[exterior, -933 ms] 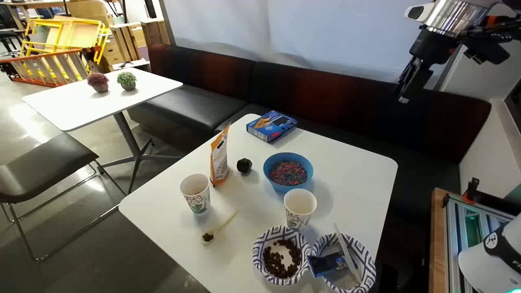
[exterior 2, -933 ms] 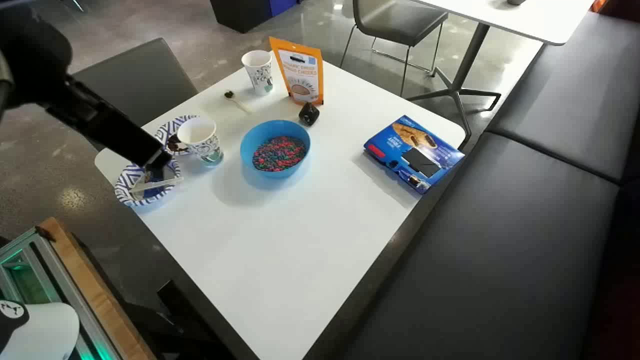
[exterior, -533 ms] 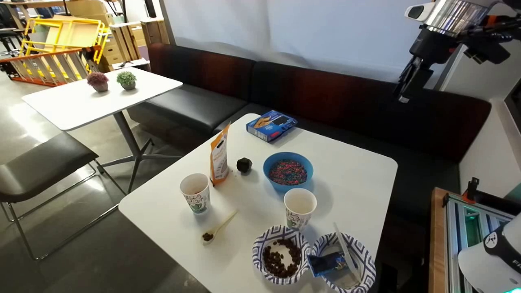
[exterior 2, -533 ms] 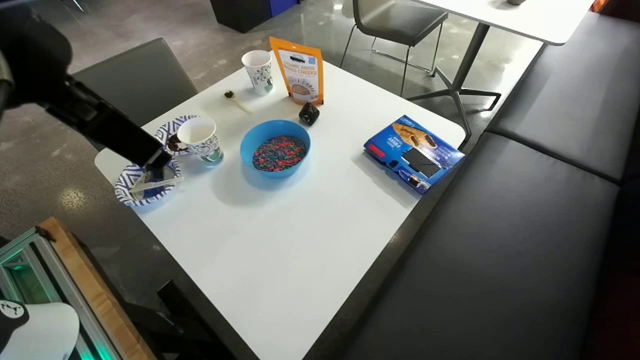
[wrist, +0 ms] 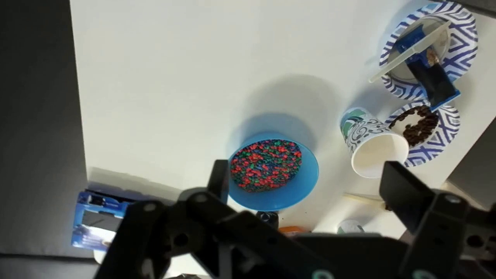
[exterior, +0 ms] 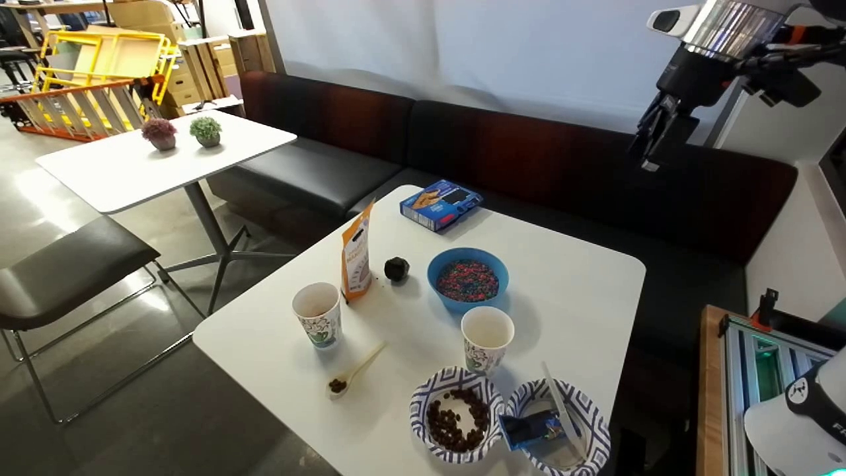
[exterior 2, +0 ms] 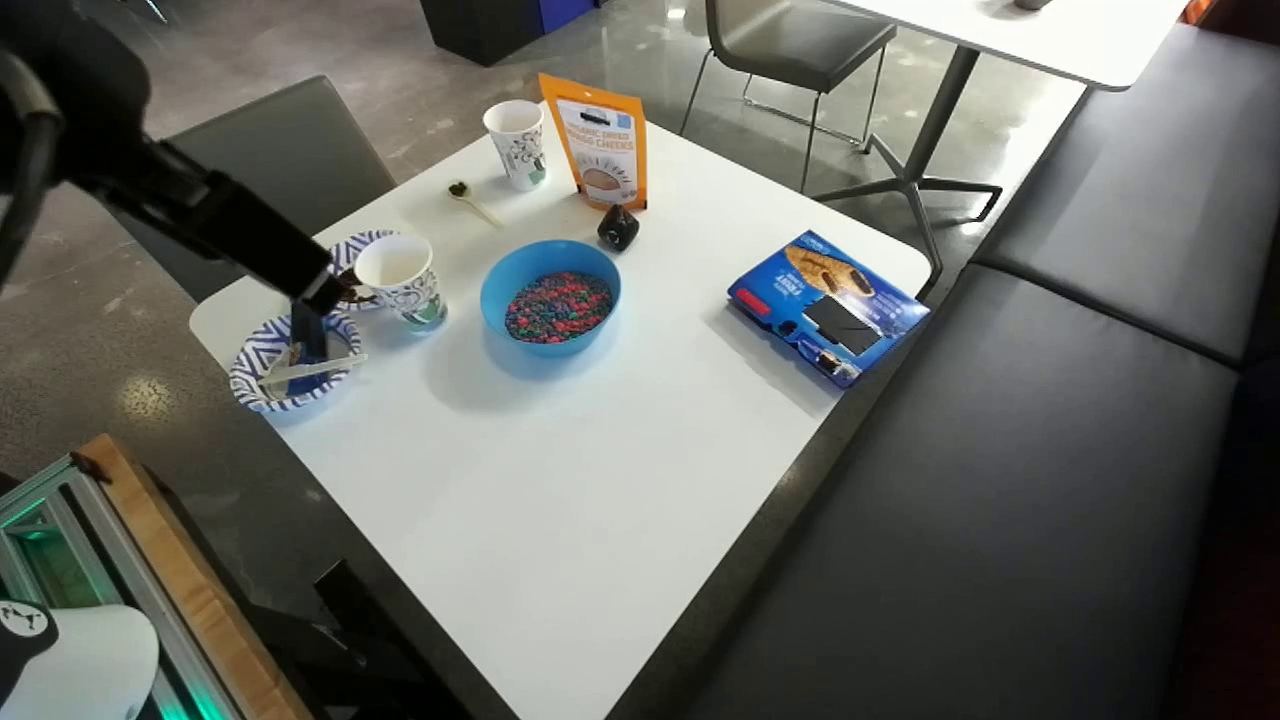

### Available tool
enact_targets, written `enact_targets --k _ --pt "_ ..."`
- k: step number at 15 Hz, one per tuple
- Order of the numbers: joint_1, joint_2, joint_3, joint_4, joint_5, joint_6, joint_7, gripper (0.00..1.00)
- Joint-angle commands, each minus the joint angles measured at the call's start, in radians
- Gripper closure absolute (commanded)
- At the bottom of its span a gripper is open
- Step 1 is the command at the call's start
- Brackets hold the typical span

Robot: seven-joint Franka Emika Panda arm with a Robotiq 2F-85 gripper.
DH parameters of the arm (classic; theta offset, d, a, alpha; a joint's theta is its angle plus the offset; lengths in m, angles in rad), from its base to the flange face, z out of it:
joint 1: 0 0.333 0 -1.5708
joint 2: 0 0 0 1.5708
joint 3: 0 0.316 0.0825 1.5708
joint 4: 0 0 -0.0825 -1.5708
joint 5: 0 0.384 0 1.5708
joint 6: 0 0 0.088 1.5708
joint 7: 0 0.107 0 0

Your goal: Put the brown objects into the cup

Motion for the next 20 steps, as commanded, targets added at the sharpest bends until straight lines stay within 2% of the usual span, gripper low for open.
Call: enact_targets --k 1,5,7,10,12,13,17,20 --pt "0.117 0.096 0.027 0.012 0.025 0.107 -0.085 0.0" --pt "0.268 0.257 0.036 0.048 0.069 0.268 -0.199 0.0" --pt "0.318 0.348 0.024 0.082 0.085 0.347 -0.297 0.0" --pt "0.394 0.468 -0.005 0.133 0.184 0.426 -0.499 0.0" --pt "0.431 0.546 -0.009 0.17 0.279 0.438 -0.646 0.0" --pt "0.487 0.585 -0.055 0.193 0.287 0.433 -0.702 0.0" --pt "0.603 0.711 -0.13 0.269 0.447 0.403 -1.0 0.0" --pt "0.655 0.801 -0.164 0.327 0.585 0.387 -1.217 0.0"
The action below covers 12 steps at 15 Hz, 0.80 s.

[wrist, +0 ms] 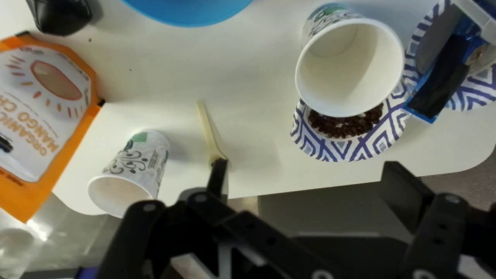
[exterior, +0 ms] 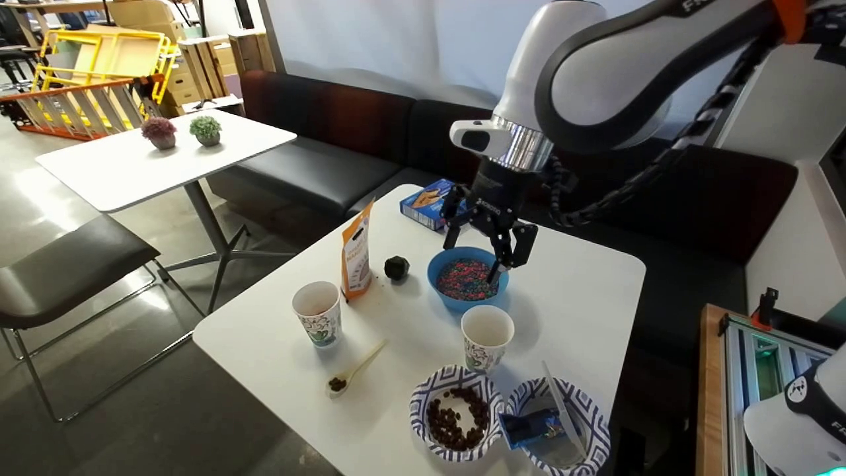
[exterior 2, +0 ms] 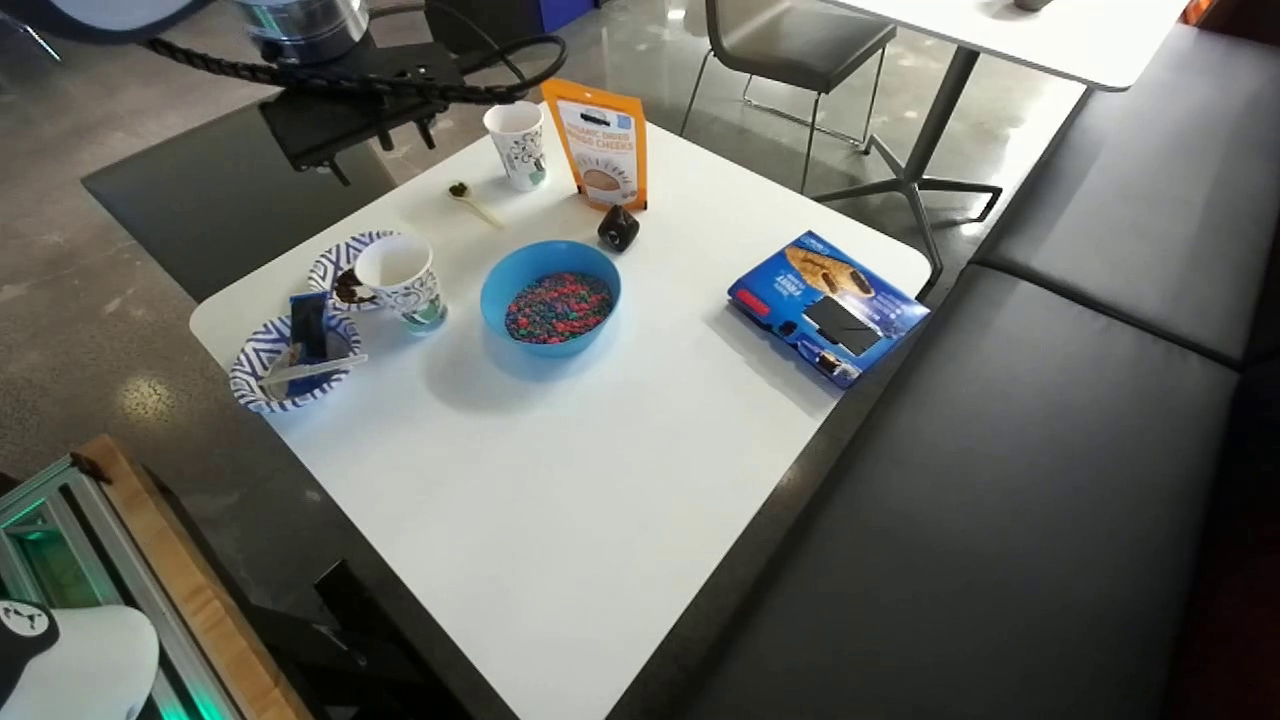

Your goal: Put the brown objects into the cup

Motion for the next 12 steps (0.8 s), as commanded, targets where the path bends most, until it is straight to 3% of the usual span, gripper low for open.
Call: enact_targets --k 1,2,5,6,8,12 --pt "0.053 0.14 -0.043 0.103 0.184 -0.034 -0.265 0.0" --pt "-0.107 0.173 0.119 0.122 0.255 -0.031 -0.328 0.0" --pt "-0.243 0.258 0.265 0.185 0.374 -0.005 -0.445 0.0" --pt "-0.279 0.18 0.304 0.123 0.297 0.001 -0.356 0.0" --pt "-0.334 0.205 0.36 0.14 0.3 0.002 -0.363 0.0" --pt "-0.351 0.194 0.374 0.14 0.302 0.001 -0.362 0.0"
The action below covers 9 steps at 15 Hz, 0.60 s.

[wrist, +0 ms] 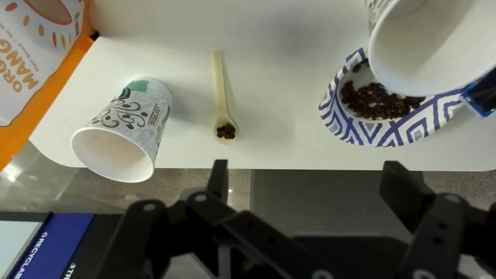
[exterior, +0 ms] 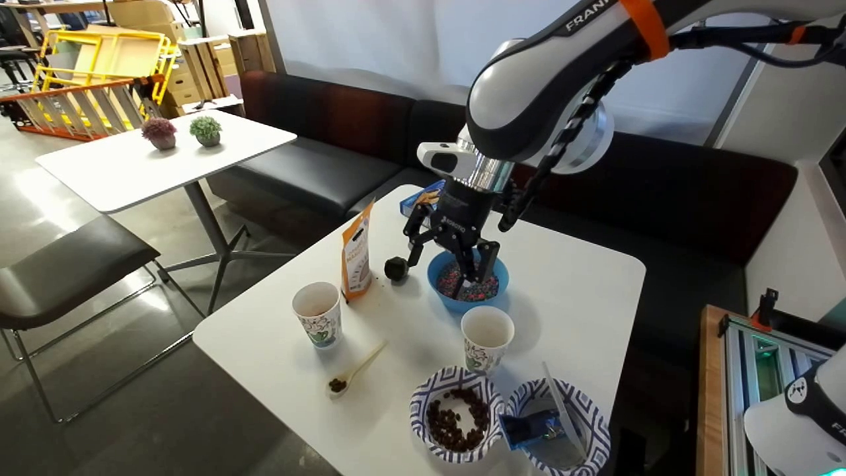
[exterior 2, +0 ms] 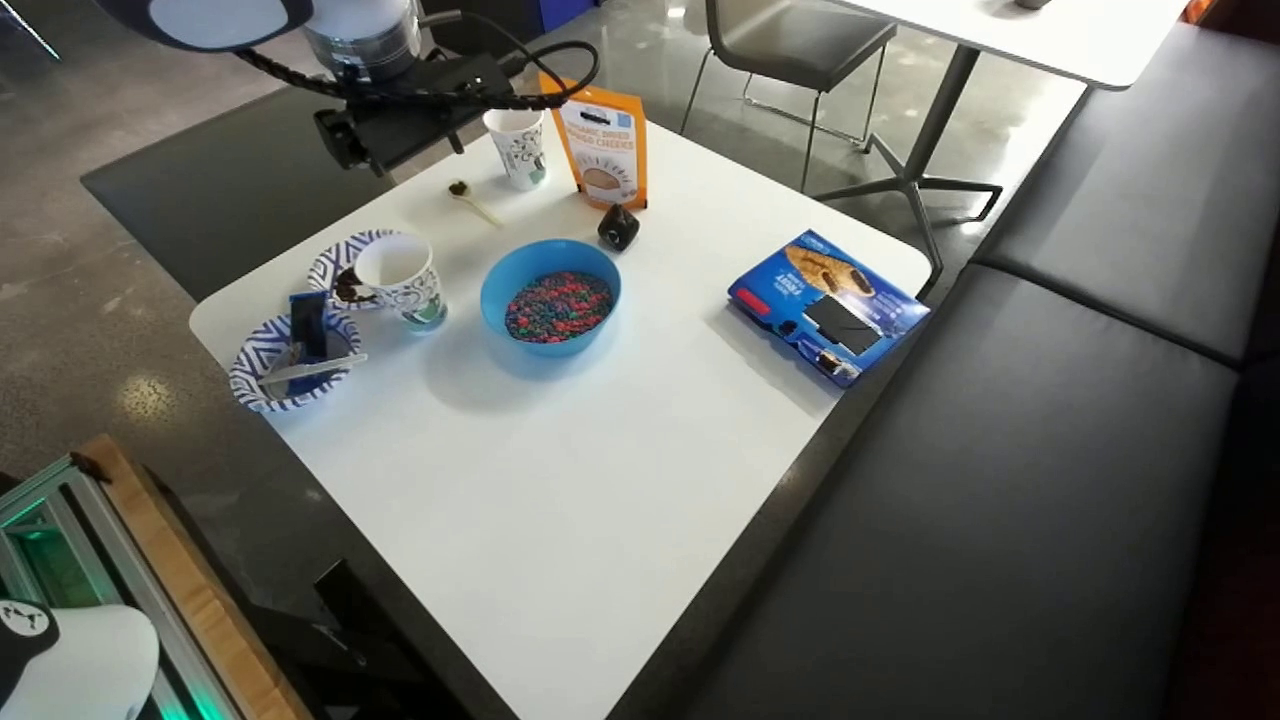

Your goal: Put the brown objects into the cup

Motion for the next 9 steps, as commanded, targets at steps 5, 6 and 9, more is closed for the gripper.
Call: enact_targets --k 5,6,9 --pt "-0.109 0.021 0.122 0.023 0.056 0.004 -0.044 0.0" --pt "-0.123 0.041 0.142 0.035 0.069 0.017 -0.074 0.0" --pt "-0.151 0.106 0.192 0.075 0.114 0.012 -0.131 0.0"
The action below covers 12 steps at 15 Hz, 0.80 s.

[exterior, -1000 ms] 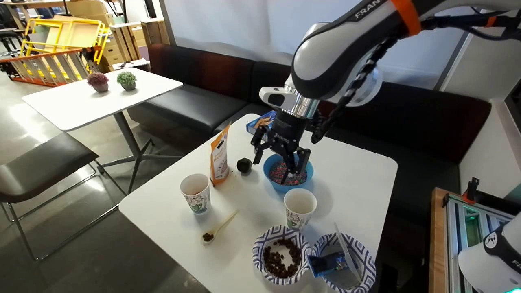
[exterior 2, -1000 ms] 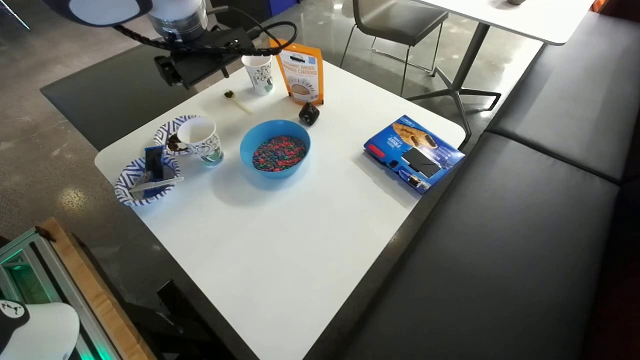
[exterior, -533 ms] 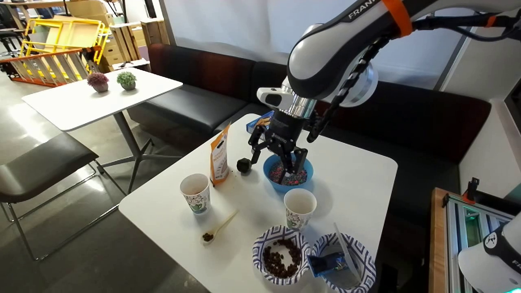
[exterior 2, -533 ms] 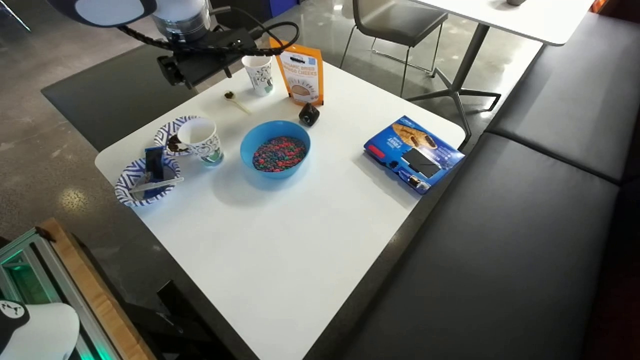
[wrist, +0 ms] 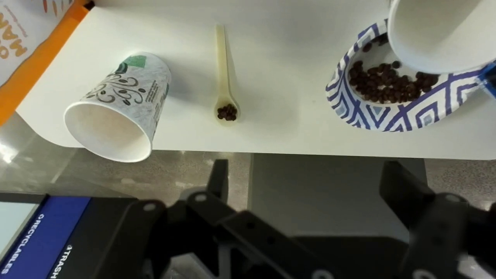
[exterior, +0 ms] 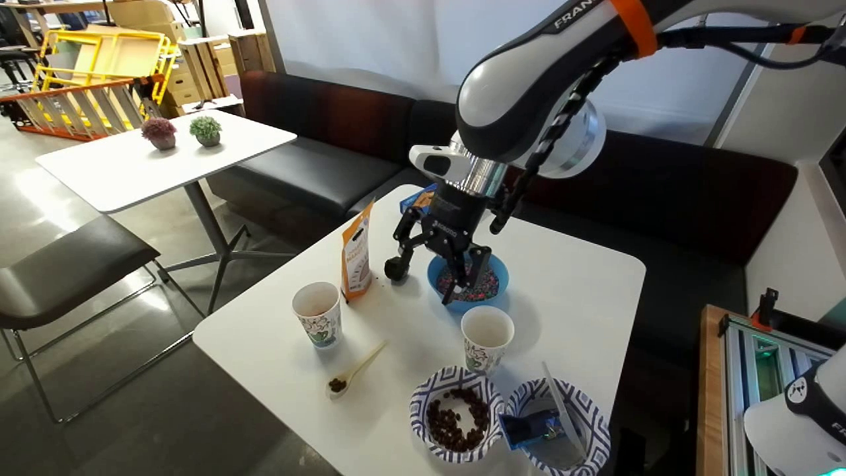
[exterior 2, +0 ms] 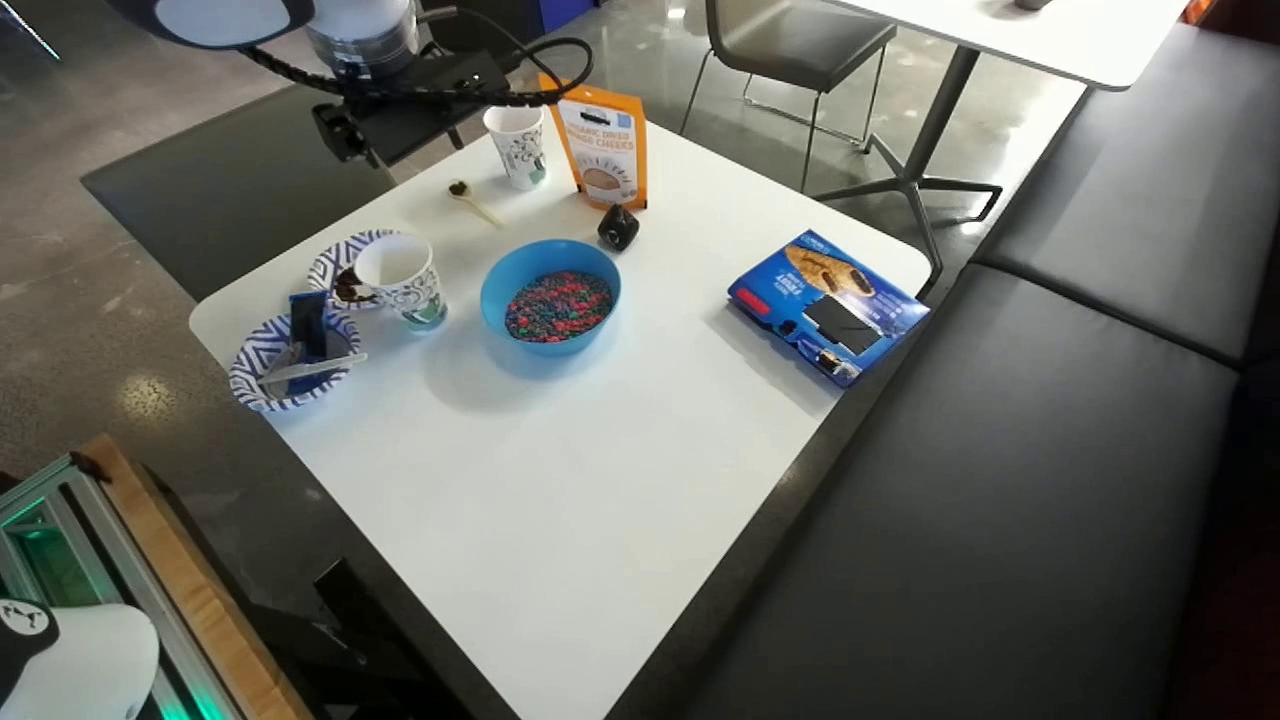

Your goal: Put the brown objects into the cup

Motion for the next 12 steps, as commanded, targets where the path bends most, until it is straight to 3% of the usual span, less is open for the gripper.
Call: enact_targets --k 1,12 --pt "-0.045 0.106 0.068 0.062 0.044 0.022 -0.092 0.0" --pt "-0.122 0.383 0.196 0.236 0.012 0.148 -0.144 0.0"
